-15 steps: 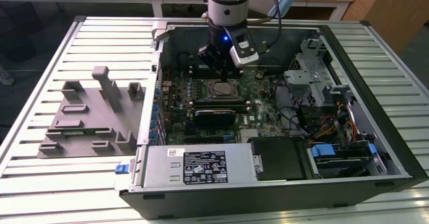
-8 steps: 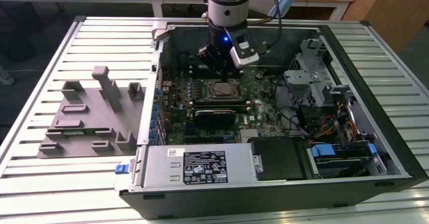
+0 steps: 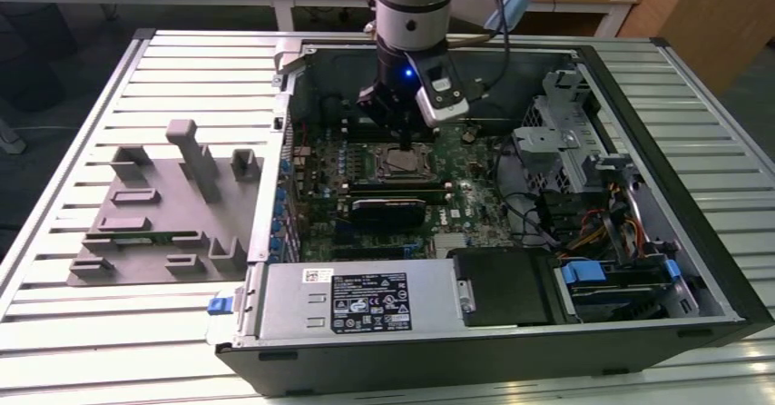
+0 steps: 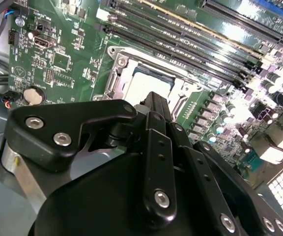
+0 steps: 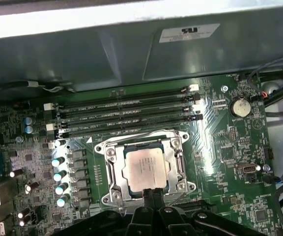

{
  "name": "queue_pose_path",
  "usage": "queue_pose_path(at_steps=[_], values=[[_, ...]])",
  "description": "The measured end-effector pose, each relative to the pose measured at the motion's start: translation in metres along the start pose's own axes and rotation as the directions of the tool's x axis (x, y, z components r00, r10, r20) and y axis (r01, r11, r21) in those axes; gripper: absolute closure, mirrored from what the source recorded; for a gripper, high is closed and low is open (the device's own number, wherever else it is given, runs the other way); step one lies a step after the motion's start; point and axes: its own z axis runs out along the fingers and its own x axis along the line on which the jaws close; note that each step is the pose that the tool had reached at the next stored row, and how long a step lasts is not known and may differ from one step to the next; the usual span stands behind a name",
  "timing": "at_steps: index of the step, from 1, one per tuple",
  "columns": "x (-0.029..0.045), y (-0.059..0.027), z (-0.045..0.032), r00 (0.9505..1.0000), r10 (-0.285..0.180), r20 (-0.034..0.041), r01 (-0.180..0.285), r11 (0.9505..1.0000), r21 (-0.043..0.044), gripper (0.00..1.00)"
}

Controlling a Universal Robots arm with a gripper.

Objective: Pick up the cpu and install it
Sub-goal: 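Install the second cpu locking lever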

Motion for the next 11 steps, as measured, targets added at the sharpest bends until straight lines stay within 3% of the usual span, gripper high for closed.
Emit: queue_pose_path(at_steps=[11], values=[[-0.0017, -0.0104, -0.0002, 1.0000, 0.000, 0.0000, 0.000, 1.0000, 0.0000, 0.89]])
